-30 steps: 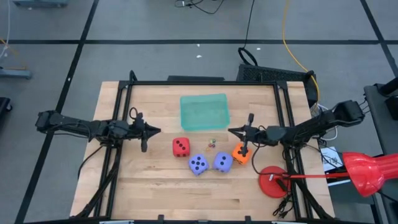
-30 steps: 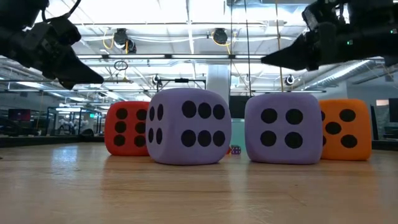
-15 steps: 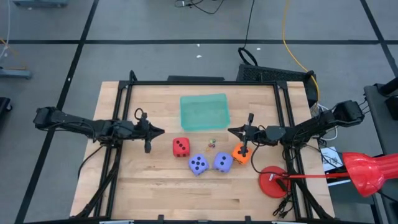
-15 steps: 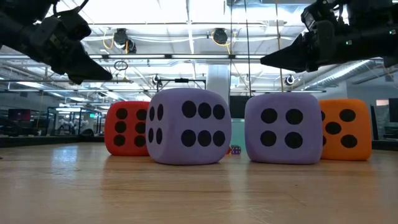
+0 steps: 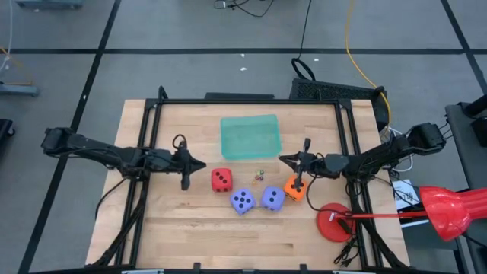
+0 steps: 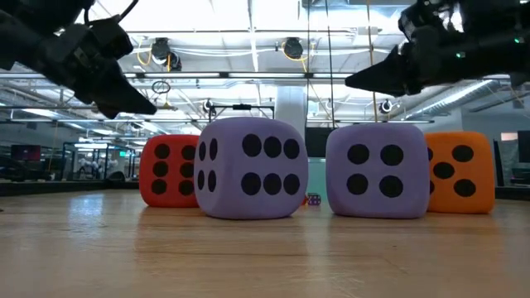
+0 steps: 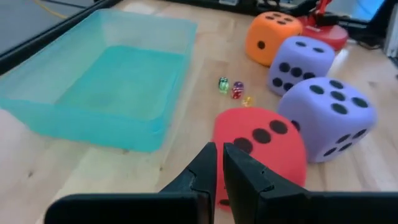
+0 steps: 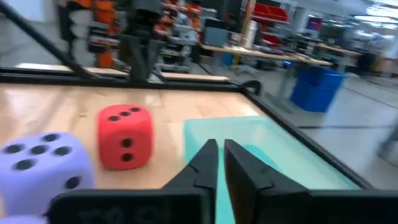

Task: Pick & Place Dice
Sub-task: Put the large orange dice into the basket

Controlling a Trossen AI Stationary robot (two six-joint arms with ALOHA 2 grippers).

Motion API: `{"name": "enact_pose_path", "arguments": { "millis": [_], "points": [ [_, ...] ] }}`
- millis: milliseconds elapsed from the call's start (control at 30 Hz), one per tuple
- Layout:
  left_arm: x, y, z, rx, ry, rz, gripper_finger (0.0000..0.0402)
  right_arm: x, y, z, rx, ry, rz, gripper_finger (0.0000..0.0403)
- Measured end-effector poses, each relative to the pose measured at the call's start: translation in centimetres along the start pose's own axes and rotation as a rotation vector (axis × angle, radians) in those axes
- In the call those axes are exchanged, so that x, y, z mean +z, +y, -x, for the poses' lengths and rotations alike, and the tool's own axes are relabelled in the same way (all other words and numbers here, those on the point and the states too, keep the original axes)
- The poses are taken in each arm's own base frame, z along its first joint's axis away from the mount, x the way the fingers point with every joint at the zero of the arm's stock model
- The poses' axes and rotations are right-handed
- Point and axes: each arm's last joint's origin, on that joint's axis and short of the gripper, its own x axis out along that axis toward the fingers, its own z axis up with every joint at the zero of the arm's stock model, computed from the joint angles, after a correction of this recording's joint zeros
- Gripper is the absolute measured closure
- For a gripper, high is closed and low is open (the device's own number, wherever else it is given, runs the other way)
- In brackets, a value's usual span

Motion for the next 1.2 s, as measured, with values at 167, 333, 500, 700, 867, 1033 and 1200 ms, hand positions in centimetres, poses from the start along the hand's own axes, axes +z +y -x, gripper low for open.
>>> {"name": "enact_pose_path", "arguments": {
  "millis": [167,333,500,700,867,1033,1200],
  "points": [
    [-0.3,0.2,-0.2,0.057,0.023,0.005,0.0366,2.5,0.9,-1.5,-0.089,0.134,0.046,0.0296],
    [-0.4,0.1,-0.2,0.021,0.032,0.020,0.0366,4.4,2.1,-1.7,-0.054,0.302,0.018,0.0204],
    [-0.4,-0.1,-0.1,0.007,0.038,0.016,0.0366,5.8,2.9,-0.9,-0.047,0.474,-0.003,0.0137],
    [-0.5,-0.2,-0.1,0.005,0.038,0.018,0.0366,6.8,3.6,-0.3,0.091,0.569,-0.092,0.0078],
    [-0.5,-0.2,-0.1,0.004,0.038,0.033,0.0366,6.6,3.7,0.1,0.142,0.666,-0.170,0.0030],
    [-0.6,-0.2,-0.1,0.008,0.050,0.032,0.0366,5.0,3.1,1.4,0.099,0.899,-0.224,0.0005],
    [-0.8,-0.1,-0.1,0.015,0.067,0.024,0.0366,4.8,3.0,1.8,0.092,0.970,-0.302,0.0008]
  ]
}}
